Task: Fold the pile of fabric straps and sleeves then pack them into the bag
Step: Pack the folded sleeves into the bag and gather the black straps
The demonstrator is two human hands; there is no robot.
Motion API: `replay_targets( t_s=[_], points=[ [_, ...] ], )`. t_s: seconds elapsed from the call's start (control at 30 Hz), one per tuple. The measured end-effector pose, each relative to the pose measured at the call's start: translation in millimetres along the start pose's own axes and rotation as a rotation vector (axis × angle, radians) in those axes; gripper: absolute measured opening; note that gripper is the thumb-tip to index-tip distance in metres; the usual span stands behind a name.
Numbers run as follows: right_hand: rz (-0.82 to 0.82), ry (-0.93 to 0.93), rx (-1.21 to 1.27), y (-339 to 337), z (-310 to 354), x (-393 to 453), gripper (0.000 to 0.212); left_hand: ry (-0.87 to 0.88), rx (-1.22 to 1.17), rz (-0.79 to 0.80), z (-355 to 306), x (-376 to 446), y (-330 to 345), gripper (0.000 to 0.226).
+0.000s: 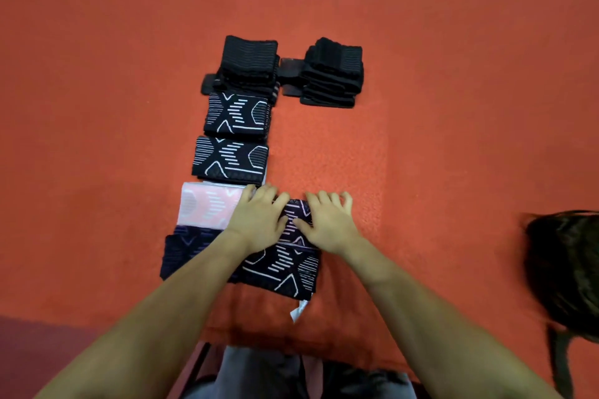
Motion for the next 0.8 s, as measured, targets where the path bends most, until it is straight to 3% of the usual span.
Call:
replay_targets(
  t_s=[0.3,0.43,0.63,0.8],
  points=[
    [-0.024,-0.101,-0.027,4.1,-2.0,-3.6,0.054,0.101,0.110,-0.079,3.3,0.2,-1.0,0.043],
    [-0.093,-0.084,0.013,3.0,-4.3,-13.3,0.068,0.095,0.106,-0.136,1.5,-5.2,3.0,0.057],
    [-0.090,-0.005,0.080,5.9,-8.5,-12.1,0.051,0.117,0.101,-0.227,-1.4,-3.2,3.3,0.056],
    [-0.100,-0.074,0.069,5.8,-12.4,-17.0,0.042,0.169,0.131,-0.344,-5.7,-5.2,-4.8,0.052]
  ],
)
Point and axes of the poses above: each hand's wrist, its own x-axis towards the middle knuckle, its own y-axis out of the palm, z = x × y, the point moved 6 cm from there along x, towards the middle knuckle, and after that the axes turned 4 degrees about x, right-handed, at the moved point
